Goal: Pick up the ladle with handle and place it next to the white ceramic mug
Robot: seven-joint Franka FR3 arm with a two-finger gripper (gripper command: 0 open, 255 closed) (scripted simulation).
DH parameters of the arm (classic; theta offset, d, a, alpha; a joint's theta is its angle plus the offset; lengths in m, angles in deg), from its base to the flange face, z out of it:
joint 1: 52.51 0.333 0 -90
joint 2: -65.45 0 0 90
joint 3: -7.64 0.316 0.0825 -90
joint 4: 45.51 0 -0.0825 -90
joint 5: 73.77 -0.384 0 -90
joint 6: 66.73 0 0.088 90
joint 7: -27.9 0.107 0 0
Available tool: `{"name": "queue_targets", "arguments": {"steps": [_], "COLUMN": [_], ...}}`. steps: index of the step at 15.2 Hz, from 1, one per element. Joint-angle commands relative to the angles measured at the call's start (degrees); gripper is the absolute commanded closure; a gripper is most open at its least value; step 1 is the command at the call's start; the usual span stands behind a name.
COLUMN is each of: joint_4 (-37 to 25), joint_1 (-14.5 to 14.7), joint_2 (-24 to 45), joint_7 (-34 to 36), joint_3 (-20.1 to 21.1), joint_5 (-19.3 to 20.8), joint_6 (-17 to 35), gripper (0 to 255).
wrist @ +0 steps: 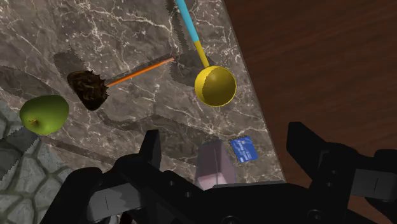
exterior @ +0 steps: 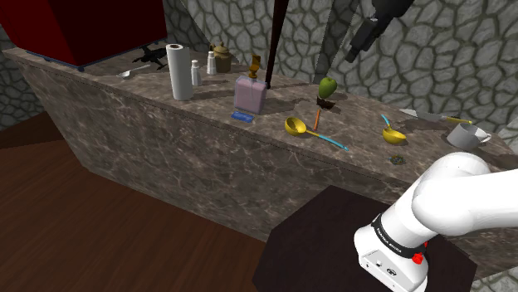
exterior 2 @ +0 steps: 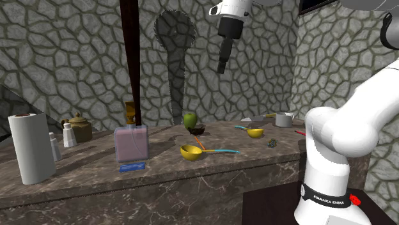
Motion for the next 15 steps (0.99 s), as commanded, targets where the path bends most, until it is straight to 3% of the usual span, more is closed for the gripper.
{"name": "queue_targets", "arguments": {"steps": [1,15], "joint_4": [0.0,21.5], "joint_1": [0.0,2.6], "joint_2": [0.0,6.3], "joint_7": [0.0,-11.1], "joint_3": [0.0,-5.9], "joint_5": [0.0,4.0], "joint_6": [0.0,24.7], "gripper": [0,0]}}
